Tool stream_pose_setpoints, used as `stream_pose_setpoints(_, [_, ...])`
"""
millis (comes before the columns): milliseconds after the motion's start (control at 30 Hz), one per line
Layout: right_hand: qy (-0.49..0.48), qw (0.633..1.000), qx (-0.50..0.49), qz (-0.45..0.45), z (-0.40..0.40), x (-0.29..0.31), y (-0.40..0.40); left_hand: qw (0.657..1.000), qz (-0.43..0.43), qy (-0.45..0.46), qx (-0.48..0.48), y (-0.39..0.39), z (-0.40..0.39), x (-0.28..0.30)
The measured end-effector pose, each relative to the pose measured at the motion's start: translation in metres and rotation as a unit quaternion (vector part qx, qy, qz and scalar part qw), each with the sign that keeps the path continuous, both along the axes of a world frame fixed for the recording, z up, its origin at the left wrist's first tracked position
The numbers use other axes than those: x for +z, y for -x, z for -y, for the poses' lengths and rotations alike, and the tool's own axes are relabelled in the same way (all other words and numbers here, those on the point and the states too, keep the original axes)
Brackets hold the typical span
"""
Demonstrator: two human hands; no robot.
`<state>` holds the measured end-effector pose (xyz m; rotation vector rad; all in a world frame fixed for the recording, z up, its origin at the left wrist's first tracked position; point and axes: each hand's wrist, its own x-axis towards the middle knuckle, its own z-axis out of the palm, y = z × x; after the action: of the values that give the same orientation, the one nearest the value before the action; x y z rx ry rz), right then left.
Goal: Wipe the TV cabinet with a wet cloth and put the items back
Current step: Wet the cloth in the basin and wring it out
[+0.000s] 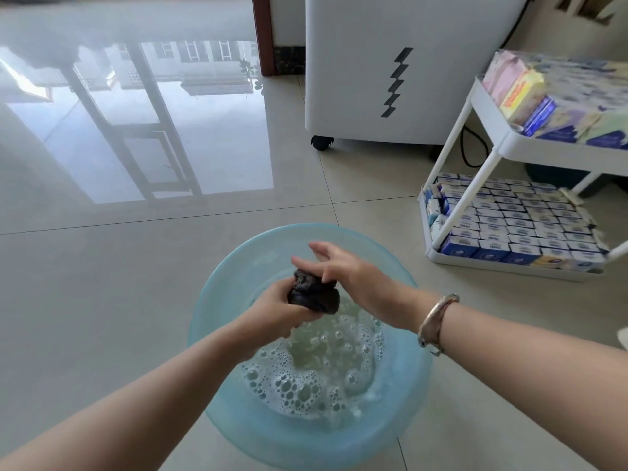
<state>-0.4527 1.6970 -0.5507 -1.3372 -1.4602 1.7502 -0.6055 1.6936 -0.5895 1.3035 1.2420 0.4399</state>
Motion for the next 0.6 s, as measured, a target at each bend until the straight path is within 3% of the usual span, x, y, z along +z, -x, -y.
stream_pose_setpoints(67, [0.032,0.986,-0.111,-0.124,-0.007,-0.004,-0.008,0.985,-0.052,-0.166,-0.002,-0.001,-0.005,0.003])
stream_pose_setpoints(133, [0.086,0.972,-0.126,-0.177,-0.017,-0.009,-0.019,0.931,-0.133,-0.335,-0.058,0.001,-0.011,0.006])
stream_pose_setpoints(200, [0.193,0.963,0.006,-0.188,-0.022,-0.014,-0.03,0.863,-0.173,-0.455,-0.138,0.004,-0.015,0.013])
stream_pose_setpoints(300, [0.26,0.928,0.219,-0.151,-0.017,-0.013,-0.034,0.779,-0.214,-0.526,-0.267,0.008,-0.021,0.025])
stream_pose_setpoints(400, [0.231,0.941,0.245,-0.038,-0.018,-0.015,-0.023,0.712,-0.279,-0.552,-0.334,0.005,-0.019,0.024])
stream_pose_setpoints(467, [0.202,0.947,0.239,0.072,-0.015,-0.019,-0.01,0.72,-0.329,-0.523,-0.316,-0.001,-0.013,0.023])
stream_pose_setpoints(533, [0.124,0.939,0.219,0.236,-0.009,-0.025,0.008,0.743,-0.416,-0.449,-0.27,-0.01,-0.009,0.025])
stream_pose_setpoints(600, [-0.078,0.886,0.174,0.423,-0.003,-0.028,0.022,0.744,-0.513,-0.366,-0.223,-0.016,-0.01,0.024])
